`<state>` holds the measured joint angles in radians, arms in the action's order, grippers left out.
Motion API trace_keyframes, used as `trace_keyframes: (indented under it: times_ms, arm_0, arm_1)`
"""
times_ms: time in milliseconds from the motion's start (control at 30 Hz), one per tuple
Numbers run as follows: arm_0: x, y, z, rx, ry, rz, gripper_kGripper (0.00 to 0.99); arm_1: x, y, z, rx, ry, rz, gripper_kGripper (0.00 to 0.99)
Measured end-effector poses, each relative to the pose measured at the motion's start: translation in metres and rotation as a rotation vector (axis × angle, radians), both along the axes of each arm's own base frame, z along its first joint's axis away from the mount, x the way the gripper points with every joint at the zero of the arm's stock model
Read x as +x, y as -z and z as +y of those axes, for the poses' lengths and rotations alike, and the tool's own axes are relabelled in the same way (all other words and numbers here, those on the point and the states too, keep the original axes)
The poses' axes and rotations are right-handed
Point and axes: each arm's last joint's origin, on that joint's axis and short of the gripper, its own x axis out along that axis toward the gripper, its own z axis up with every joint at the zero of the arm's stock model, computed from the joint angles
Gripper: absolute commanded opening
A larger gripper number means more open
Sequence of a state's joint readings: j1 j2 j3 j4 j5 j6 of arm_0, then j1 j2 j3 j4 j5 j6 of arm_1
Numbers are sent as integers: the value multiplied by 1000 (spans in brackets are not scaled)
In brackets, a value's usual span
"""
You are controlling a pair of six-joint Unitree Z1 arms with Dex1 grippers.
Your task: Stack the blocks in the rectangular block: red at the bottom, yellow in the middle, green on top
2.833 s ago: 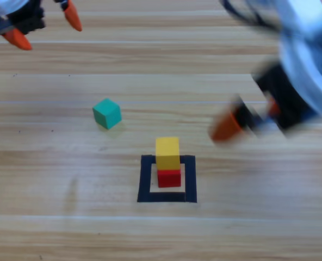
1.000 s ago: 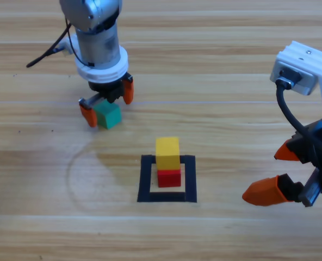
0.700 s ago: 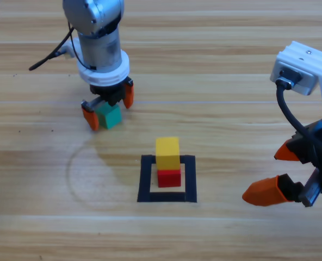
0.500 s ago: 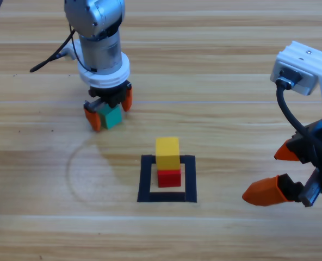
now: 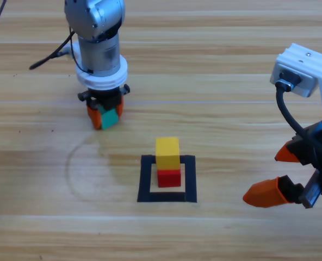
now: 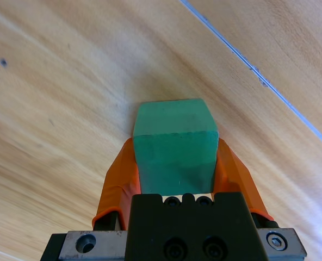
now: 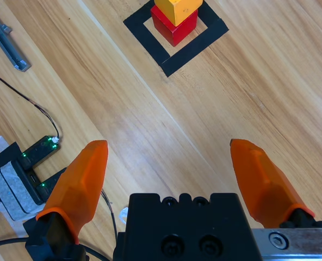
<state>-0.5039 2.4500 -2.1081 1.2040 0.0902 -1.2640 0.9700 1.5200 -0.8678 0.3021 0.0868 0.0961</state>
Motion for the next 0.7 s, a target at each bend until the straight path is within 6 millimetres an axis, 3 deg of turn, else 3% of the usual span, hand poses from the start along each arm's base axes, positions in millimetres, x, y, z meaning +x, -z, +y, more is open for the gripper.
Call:
trace_keyframes:
  times_ms: [100, 167, 233, 333, 433, 600, 700]
  arm_0:
    - [4, -16, -2, 3, 179, -18, 225]
    - [8, -42, -4, -4, 379, -62, 219]
    - [4, -64, -4, -21, 521, -91, 147]
    - [-16, -108, 5, -36, 706, -130, 0]
    - [-40, -137, 11, -24, 824, -153, 0]
    - [-66, -149, -3, -40, 967, -152, 0]
    - [-84, -148, -27, -69, 1080, -144, 0]
  arm_1:
    - [0, 0, 0, 0, 0, 0, 990]
    - [0, 0, 0, 0, 0, 0, 990]
    - [0, 0, 0, -5, 6, -6, 990]
    - [1, 0, 0, -8, 8, -8, 990]
    - [1, 1, 0, -8, 8, -8, 990]
    - [1, 1, 0, -9, 8, -7, 990]
    - [1, 1, -1, -15, 9, -6, 990]
